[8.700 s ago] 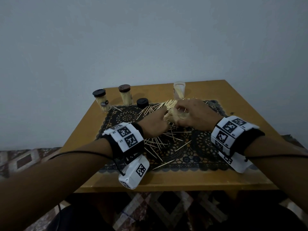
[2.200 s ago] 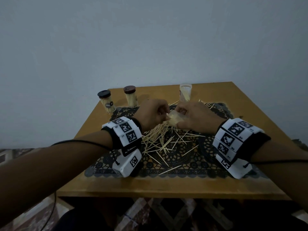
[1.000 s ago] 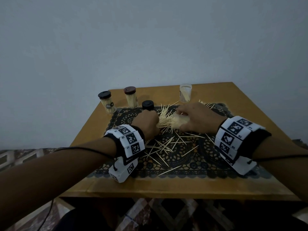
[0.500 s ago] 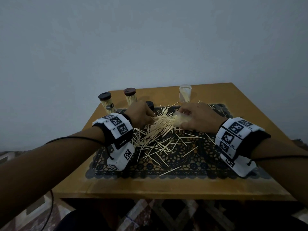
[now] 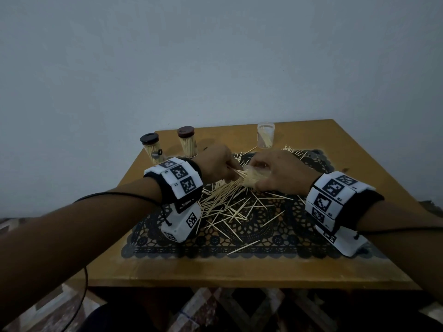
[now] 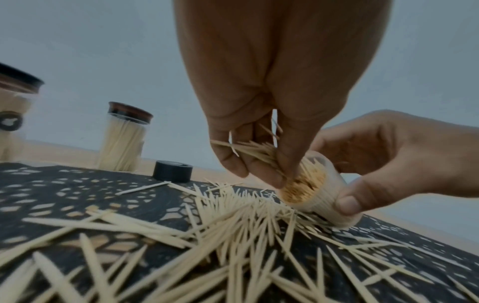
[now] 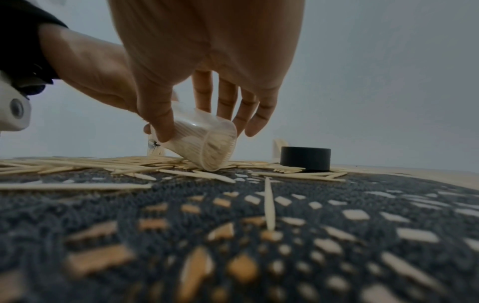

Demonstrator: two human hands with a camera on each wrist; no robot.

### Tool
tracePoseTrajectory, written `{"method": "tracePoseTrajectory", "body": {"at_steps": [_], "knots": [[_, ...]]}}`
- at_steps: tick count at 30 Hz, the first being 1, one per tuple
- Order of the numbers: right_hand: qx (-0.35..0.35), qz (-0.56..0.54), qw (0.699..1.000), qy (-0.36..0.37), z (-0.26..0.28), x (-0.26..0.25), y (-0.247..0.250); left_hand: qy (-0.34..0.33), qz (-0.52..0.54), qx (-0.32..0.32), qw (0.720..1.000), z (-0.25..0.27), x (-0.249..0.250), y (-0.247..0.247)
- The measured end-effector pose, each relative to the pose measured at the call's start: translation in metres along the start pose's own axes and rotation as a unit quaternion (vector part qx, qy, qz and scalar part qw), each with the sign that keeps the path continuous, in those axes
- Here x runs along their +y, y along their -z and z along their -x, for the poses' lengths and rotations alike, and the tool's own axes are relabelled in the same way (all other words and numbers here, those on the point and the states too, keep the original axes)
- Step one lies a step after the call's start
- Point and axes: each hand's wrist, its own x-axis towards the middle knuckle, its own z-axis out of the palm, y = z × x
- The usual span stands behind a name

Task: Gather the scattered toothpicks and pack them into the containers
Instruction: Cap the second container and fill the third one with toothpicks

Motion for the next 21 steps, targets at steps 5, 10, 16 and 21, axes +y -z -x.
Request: {"method": "tracePoseTrajectory", "body": {"at_steps": [5,10,16,21], "knots": [[0.007,-0.013,1.000,-0.020,0.000,0.002,0.002,0.020,-0.028,0.085,0.996,-0.007,0.010,-0.012],[0.013,-0.013,1.000,-0.023,0.001,0.002,0.001,0.065,0.102,0.016,0.993,-0.006,0.009,-0.012],[0.038,-0.041,0.998,0.017,0.000,-0.001,-0.001,0.064,0.226,0.005,0.972,-0.007,0.019,-0.020],[0.036,-0.035,0.999,0.012,0.001,0.003,-0.001,0.056,0.328,-0.021,0.943,-0.001,0.031,-0.020]]}}
